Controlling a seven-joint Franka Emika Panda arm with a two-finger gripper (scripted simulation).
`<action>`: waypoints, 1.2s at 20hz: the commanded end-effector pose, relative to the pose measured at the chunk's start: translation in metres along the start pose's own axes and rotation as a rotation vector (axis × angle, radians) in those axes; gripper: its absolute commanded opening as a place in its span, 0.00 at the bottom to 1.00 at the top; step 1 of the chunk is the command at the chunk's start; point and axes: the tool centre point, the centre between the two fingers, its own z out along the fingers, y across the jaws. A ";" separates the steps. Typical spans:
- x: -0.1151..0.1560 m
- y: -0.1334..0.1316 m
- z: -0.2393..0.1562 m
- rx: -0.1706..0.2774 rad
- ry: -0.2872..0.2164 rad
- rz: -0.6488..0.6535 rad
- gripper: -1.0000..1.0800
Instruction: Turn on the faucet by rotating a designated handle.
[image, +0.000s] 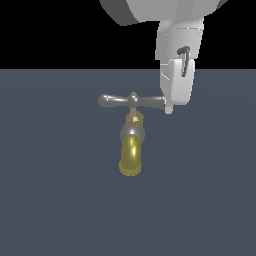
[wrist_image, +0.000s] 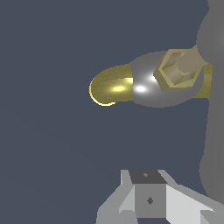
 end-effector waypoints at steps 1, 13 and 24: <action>0.000 0.001 0.000 0.000 0.000 -0.002 0.00; -0.003 0.025 0.000 0.000 0.000 -0.002 0.00; -0.007 0.055 0.000 0.000 0.001 -0.003 0.00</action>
